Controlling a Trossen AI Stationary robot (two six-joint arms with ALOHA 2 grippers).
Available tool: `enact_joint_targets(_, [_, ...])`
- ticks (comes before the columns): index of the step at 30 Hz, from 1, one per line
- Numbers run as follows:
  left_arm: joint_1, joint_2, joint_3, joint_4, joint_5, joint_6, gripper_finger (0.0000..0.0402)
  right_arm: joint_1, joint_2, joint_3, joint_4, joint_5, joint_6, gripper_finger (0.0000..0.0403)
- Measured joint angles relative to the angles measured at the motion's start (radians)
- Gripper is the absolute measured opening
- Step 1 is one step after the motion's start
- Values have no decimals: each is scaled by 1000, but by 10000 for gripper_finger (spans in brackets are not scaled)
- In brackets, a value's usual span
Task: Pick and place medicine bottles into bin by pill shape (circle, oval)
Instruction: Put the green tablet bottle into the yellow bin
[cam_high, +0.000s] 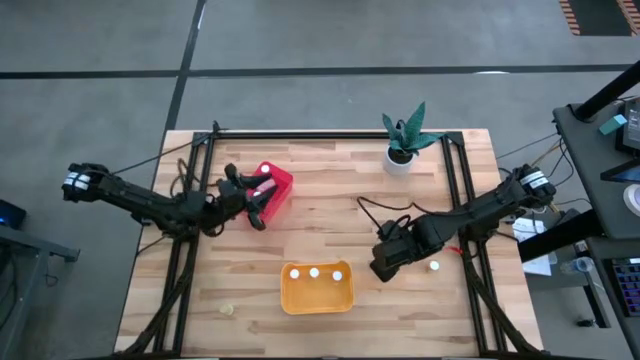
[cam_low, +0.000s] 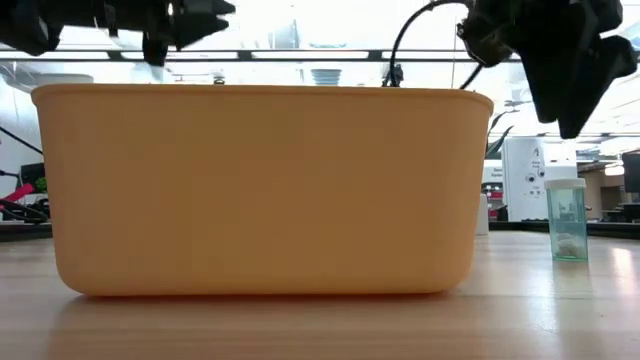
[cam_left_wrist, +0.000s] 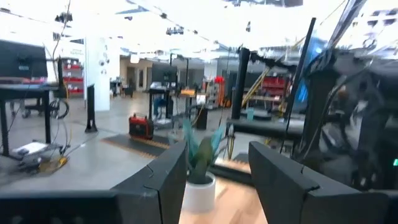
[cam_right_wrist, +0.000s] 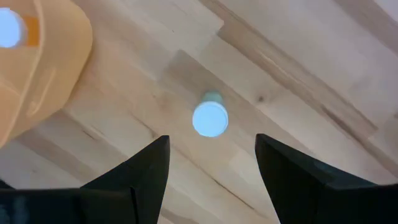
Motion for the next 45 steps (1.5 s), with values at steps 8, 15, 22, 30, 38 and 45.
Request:
enact_joint_targets(8, [-46,-79,-12,-10,19,23,156,0,48,-4,11,4,75,226])
enact_joint_targets(15, [-82,-106,-17,-11,25,23,156,0,110,-5,11,6,94,226])
enact_joint_targets(22, [-90,-98,-17,-11,26,71,156,0,186,-5,20,6,83,226])
enact_joint_targets(30, [-90,-98,-17,-10,26,73,156,0,195,-6,40,7,73,176])
enact_joint_targets(38, [-90,-98,-17,-10,26,73,156,0,185,-6,56,7,72,105])
enact_joint_targets(45, [-89,-98,-17,-10,26,73,156,0,175,6,52,3,61,124])
